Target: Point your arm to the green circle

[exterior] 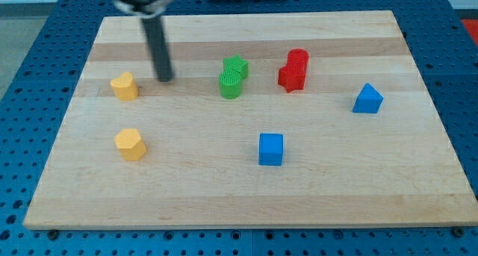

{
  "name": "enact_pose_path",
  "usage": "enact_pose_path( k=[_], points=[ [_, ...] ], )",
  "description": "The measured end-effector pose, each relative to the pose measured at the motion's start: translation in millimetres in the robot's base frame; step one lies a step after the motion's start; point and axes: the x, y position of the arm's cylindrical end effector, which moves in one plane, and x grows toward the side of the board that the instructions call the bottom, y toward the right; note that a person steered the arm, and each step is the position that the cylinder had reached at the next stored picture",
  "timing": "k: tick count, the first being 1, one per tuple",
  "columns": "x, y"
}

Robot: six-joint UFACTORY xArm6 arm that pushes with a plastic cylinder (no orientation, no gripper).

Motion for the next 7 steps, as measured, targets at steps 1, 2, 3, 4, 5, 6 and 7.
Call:
enact_pose_path(
  k=[1, 2, 3, 4, 5, 6, 7],
  points=[
    [31.4, -45.7],
    [64.7, -60.7],
    [55.6, -10.5],
    [42.6, 94.9],
    [66.3, 186.4],
    [66.5, 258.3],
    [60.7, 290.3]
  ],
)
